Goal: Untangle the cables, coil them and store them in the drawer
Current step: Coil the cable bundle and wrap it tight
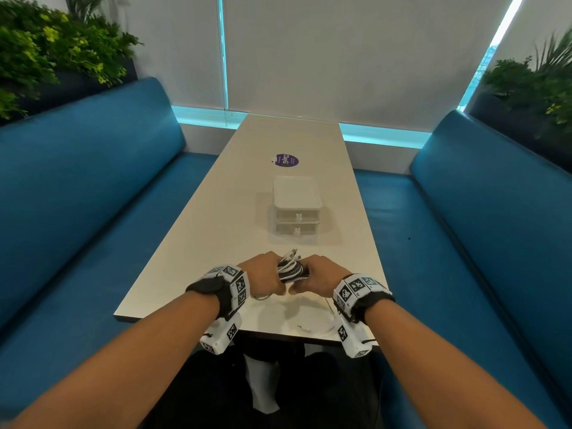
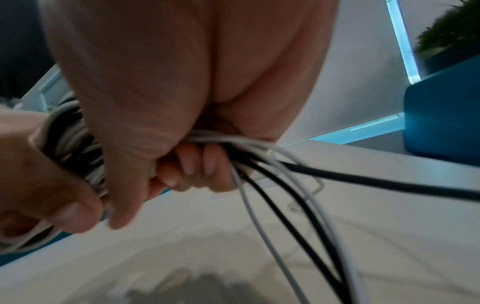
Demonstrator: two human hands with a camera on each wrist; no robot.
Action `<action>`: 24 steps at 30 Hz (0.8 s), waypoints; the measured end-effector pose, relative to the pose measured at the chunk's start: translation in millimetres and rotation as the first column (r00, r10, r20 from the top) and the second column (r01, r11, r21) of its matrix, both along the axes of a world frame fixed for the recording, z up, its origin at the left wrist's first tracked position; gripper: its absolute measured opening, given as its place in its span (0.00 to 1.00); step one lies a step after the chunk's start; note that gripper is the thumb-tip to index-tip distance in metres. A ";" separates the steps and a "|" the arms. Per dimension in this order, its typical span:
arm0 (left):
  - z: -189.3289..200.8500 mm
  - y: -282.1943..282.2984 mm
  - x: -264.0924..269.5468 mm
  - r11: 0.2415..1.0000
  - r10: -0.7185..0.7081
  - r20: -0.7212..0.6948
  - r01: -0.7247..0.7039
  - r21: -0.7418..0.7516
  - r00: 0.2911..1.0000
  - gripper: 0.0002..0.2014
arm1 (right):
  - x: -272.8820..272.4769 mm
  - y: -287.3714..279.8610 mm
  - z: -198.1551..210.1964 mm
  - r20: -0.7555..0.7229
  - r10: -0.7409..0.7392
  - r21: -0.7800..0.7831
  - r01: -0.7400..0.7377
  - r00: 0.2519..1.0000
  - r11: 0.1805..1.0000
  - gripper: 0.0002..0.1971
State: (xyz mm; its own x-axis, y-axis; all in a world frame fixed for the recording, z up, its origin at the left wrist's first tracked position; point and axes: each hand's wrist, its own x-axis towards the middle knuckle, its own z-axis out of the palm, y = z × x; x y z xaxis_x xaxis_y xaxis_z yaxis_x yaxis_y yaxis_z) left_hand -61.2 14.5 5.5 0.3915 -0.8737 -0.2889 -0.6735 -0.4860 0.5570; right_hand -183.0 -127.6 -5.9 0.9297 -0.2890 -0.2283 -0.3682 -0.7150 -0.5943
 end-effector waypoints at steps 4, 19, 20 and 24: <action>2.3 2.1 1.5 0.996 -0.046 0.093 0.038 0.084 0.995 0.05 | -4.4 -5.1 0.6 -0.064 0.003 -0.101 -0.010 0.998 0.995 0.13; -3.4 0.4 -14.7 1.000 -0.009 0.110 0.008 0.008 0.994 0.11 | -4.0 7.5 -17.6 -0.115 0.020 -0.176 -0.040 0.993 0.983 0.13; -3.4 -0.4 -15.7 0.999 0.010 0.173 -0.015 0.028 0.985 0.13 | -3.9 8.5 -15.6 -0.100 0.015 -0.181 -0.033 0.995 0.983 0.12; 1.7 -1.4 -17.7 0.990 -0.020 0.420 -0.040 0.132 0.907 0.09 | -3.2 8.3 -12.7 -0.083 0.011 -0.172 -0.025 0.996 0.985 0.15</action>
State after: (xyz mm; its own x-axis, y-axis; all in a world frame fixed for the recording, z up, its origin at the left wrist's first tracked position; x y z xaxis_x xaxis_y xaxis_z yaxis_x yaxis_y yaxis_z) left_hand -78.9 13.1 7.2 0.5108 -0.8335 -0.2106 -0.8249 -0.5442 0.1528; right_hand -186.2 -119.2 -18.6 0.9153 -0.3145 -0.2517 -0.3969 -0.8113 -0.4293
